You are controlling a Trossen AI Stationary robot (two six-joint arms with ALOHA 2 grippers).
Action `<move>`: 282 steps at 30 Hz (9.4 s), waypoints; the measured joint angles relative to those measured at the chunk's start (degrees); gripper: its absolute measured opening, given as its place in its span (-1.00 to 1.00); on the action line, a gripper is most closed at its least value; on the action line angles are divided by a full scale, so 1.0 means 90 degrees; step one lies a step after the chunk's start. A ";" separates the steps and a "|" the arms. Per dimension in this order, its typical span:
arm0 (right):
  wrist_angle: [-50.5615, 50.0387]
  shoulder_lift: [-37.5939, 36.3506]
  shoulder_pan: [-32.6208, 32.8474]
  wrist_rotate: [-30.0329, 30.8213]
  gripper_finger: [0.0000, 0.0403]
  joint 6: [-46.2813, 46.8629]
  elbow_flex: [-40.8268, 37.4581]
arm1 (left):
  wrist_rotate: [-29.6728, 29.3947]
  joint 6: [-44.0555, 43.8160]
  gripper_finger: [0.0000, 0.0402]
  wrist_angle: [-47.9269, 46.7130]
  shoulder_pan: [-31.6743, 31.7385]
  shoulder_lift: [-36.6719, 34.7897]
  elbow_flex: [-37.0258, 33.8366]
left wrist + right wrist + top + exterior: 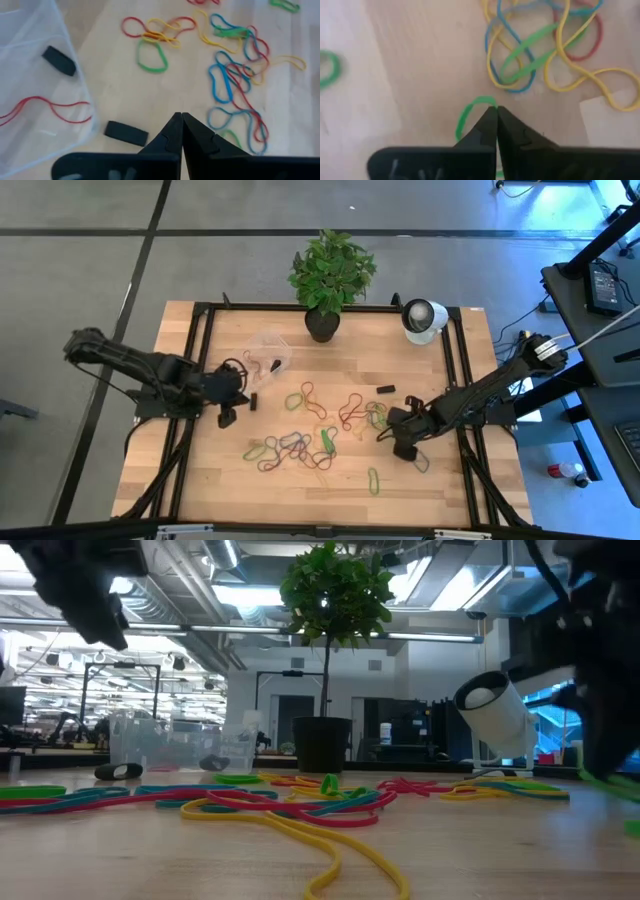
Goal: Pick and place rubber bands into bin
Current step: Put the green rubber band into the transparent bin, then put the blue rubber band into the transparent bin
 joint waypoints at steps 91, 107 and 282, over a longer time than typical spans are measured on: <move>0.0751 0.0006 -0.1569 0.2509 -0.15 -0.1019 0.3759 | -0.1897 0.1779 -0.99 -0.0297 0.2245 0.1869 0.2824; 0.1171 0.0758 -0.1567 0.2496 -0.15 -0.0651 0.3664 | 0.0030 0.1573 -0.99 0.0653 0.4205 0.1959 0.0401; -0.0021 -0.4203 -0.1555 0.1288 -0.94 -0.1331 -0.0559 | -0.1219 -0.4624 -0.99 -0.2285 -0.0963 0.6038 0.4777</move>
